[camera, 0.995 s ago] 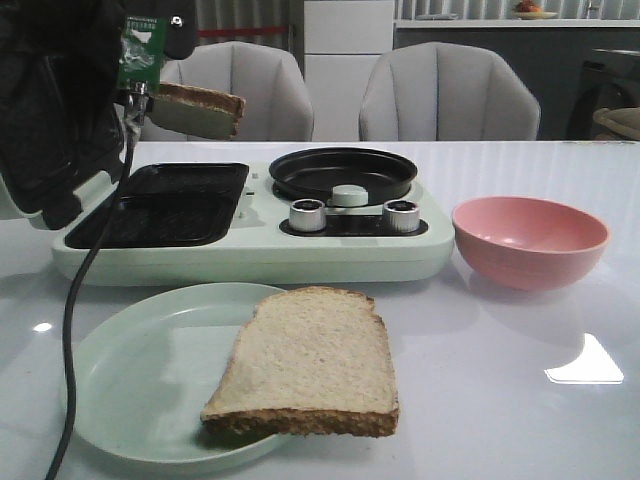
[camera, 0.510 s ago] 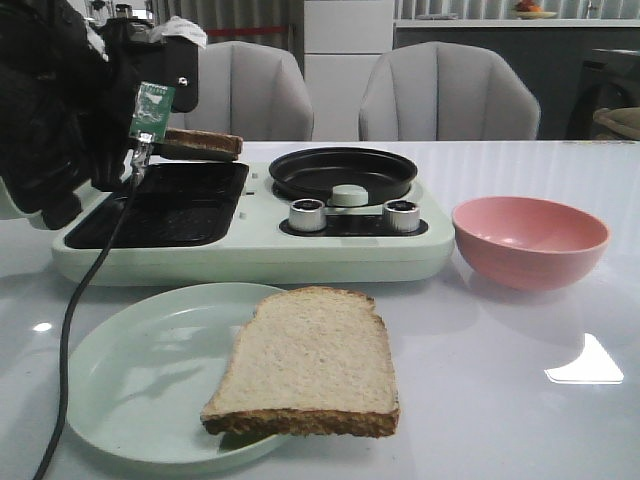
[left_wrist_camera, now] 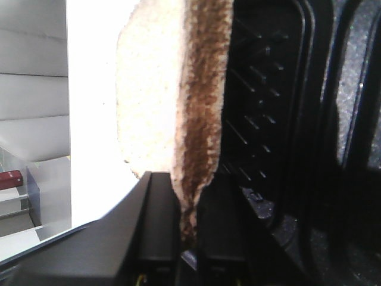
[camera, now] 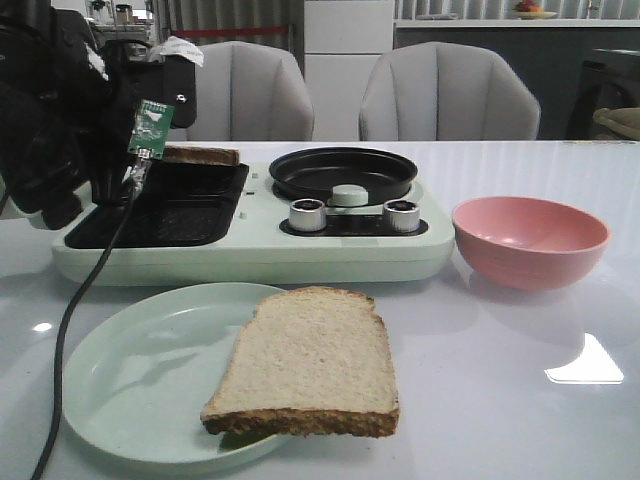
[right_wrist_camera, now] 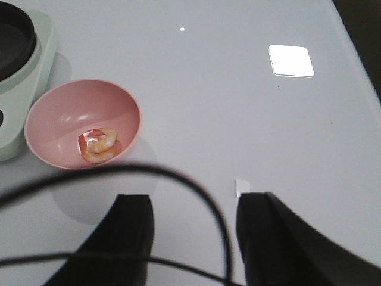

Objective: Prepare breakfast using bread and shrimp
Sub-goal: 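Carry the bread slice over the sandwich maker's farther grill plate, then lower the bread onto the grill plate and open the left gripper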

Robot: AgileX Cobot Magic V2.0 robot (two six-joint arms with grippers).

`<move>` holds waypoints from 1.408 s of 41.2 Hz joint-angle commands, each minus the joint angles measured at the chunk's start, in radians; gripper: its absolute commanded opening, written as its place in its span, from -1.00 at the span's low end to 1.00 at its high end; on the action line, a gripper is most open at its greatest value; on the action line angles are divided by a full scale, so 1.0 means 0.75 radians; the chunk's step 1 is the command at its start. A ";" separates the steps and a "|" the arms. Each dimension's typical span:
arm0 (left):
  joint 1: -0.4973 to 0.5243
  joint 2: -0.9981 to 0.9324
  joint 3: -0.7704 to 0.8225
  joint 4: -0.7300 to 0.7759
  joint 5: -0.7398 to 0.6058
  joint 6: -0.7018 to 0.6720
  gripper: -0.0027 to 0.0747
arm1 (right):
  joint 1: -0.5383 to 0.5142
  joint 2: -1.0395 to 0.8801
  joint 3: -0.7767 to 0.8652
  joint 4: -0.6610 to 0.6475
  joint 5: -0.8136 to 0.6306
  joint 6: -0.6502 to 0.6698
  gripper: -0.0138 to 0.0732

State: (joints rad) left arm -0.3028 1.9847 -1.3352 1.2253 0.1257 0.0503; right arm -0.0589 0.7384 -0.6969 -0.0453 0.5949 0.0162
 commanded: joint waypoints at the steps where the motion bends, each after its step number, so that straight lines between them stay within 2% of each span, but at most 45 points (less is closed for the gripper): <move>1: 0.004 -0.071 -0.046 -0.030 -0.002 -0.023 -0.66 | -0.003 0.001 -0.046 -0.010 -0.091 -0.012 0.33; 11: 0.004 -0.071 -0.046 -0.058 0.011 -0.023 -0.63 | -0.003 0.001 -0.046 -0.010 -0.091 -0.012 0.33; 17: 0.004 -0.071 -0.046 -0.061 0.009 -0.023 -0.36 | -0.003 0.001 -0.046 -0.010 -0.091 -0.012 0.33; 29: 0.004 -0.071 -0.046 -0.097 -0.021 -0.023 0.29 | -0.003 0.001 -0.046 -0.010 -0.091 -0.012 0.33; 33: 0.004 -0.071 -0.046 -0.100 -0.020 -0.023 0.44 | -0.003 0.001 -0.046 -0.010 -0.091 -0.012 0.33; 58: -0.021 -0.240 -0.044 -0.403 0.058 -0.023 0.53 | -0.003 0.001 -0.046 -0.010 -0.091 -0.012 0.33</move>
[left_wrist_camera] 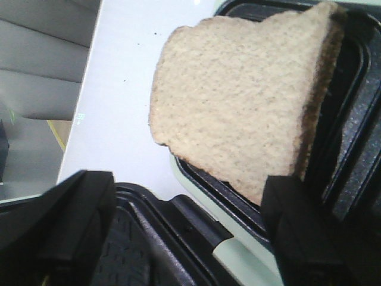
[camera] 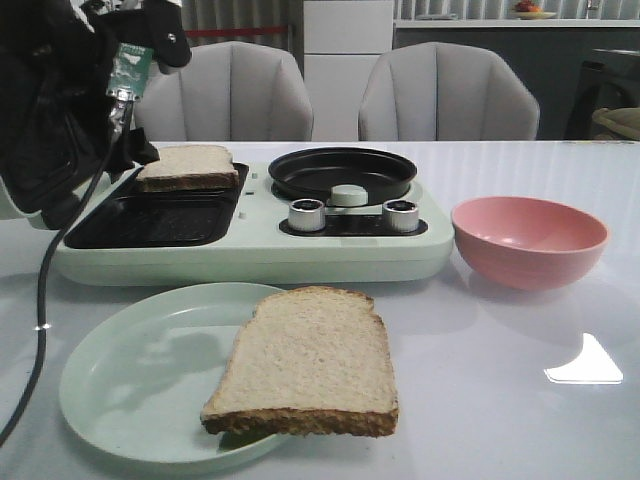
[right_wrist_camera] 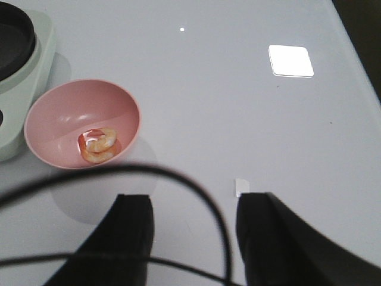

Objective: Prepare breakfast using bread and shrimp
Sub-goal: 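Lower the bread onto the grill plate and open the left gripper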

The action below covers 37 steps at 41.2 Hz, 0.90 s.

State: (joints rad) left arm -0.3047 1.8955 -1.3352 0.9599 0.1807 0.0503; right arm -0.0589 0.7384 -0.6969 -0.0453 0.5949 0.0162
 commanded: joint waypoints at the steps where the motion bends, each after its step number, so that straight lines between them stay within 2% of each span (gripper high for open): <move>1: -0.030 -0.134 -0.044 -0.063 -0.005 -0.023 0.53 | -0.003 0.001 -0.046 -0.010 -0.091 -0.012 0.33; 7: -0.101 -0.211 -0.044 -0.118 0.054 -0.023 0.53 | -0.003 0.001 -0.046 -0.010 -0.091 -0.012 0.33; 18: -0.264 -0.385 -0.044 -0.148 0.313 -0.008 0.53 | -0.003 0.001 -0.046 -0.010 -0.091 -0.012 0.33; 28: -0.291 -0.632 -0.044 -0.593 0.538 -0.008 0.53 | -0.003 0.001 -0.046 -0.010 -0.091 -0.012 0.33; 37: -0.288 -0.883 -0.041 -0.971 0.659 -0.008 0.53 | -0.003 0.001 -0.046 -0.010 -0.091 -0.012 0.33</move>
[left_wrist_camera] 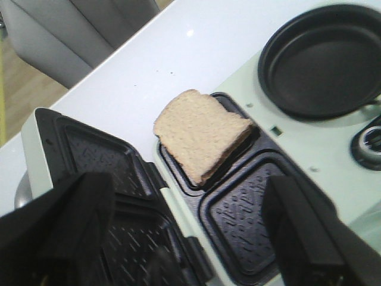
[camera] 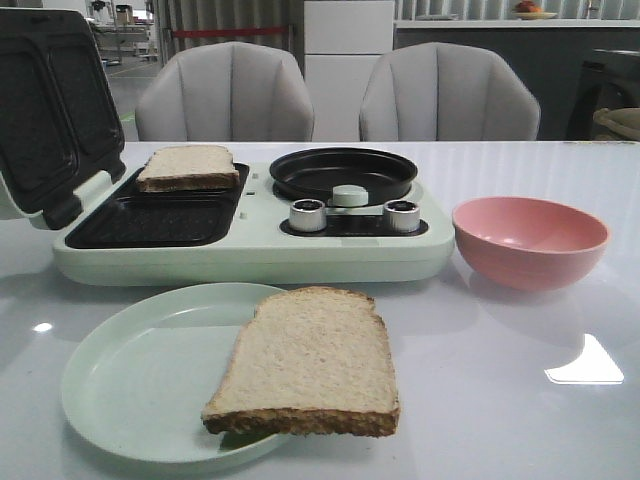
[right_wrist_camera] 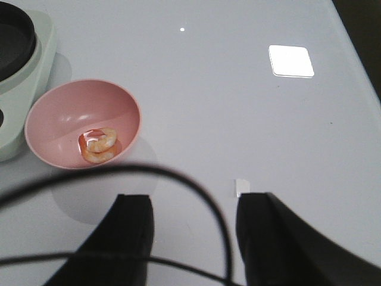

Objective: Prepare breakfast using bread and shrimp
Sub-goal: 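Lower the bread onto the grill plate and open the left gripper, then grasp the remaining bread slice on the plate with the right gripper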

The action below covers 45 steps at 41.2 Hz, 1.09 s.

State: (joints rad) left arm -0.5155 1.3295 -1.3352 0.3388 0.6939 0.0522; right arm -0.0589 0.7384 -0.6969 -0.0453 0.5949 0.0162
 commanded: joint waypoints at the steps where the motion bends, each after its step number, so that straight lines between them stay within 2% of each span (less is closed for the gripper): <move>1: -0.007 -0.150 -0.041 -0.165 -0.018 -0.010 0.53 | -0.003 0.001 -0.046 -0.010 -0.091 -0.012 0.33; 8: -0.007 -0.335 0.042 -0.242 -0.012 -0.019 0.53 | -0.003 0.001 -0.046 -0.010 -0.091 -0.012 0.33; 18: -0.007 -0.628 0.310 -0.356 -0.041 -0.022 0.53 | -0.003 0.001 -0.046 -0.010 -0.091 -0.012 0.33; 30: -0.007 -0.923 0.549 -0.372 -0.041 -0.022 0.53 | -0.003 0.001 -0.046 -0.010 -0.091 -0.012 0.33; 45: -0.007 -1.031 0.645 -0.397 -0.051 -0.022 0.53 | -0.003 0.001 -0.046 -0.010 -0.079 -0.012 0.33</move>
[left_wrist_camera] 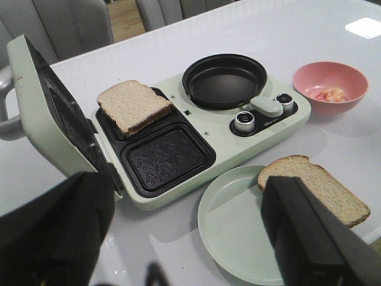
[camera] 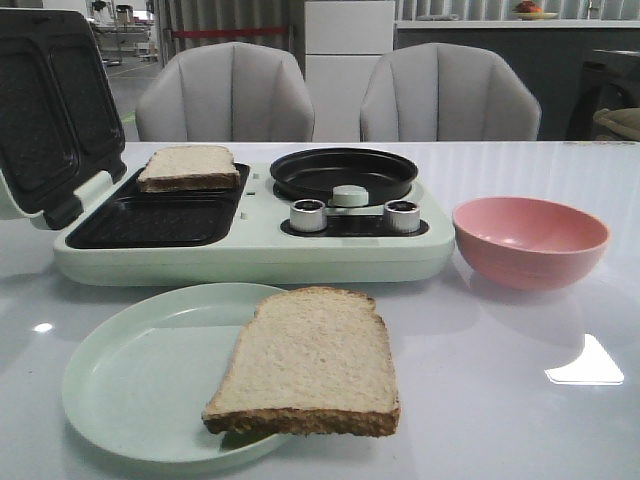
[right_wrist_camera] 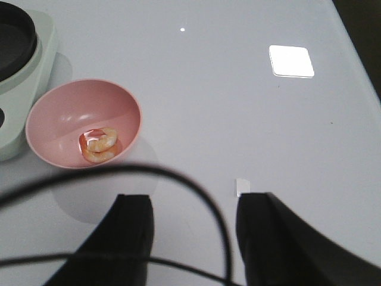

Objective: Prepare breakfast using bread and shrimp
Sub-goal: 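Grasp the remaining bread slice on the plate with the right gripper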

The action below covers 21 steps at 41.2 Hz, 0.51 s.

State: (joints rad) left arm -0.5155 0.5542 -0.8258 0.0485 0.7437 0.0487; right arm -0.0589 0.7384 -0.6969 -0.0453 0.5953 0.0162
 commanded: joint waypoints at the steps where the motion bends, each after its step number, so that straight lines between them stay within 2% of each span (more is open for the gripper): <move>1: -0.007 0.003 -0.034 -0.010 -0.117 -0.017 0.53 | -0.003 0.003 -0.046 -0.010 -0.080 -0.012 0.33; 5: -0.007 0.003 -0.034 -0.010 -0.117 -0.017 0.53 | -0.003 0.027 -0.046 0.003 -0.056 -0.012 0.33; 10: -0.007 0.003 -0.034 -0.010 -0.117 -0.017 0.53 | 0.039 0.077 -0.065 0.112 0.017 -0.034 0.33; 15: -0.007 0.003 -0.034 -0.010 -0.117 -0.017 0.53 | 0.149 0.195 -0.161 0.187 0.206 -0.139 0.33; 21: -0.007 0.003 -0.034 -0.008 -0.117 -0.017 0.53 | 0.280 0.367 -0.295 0.304 0.412 -0.156 0.33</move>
State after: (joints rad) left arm -0.5155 0.5542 -0.8236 0.0485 0.7405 0.0487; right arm 0.1080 0.9623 -0.8360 0.1236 0.8729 -0.0804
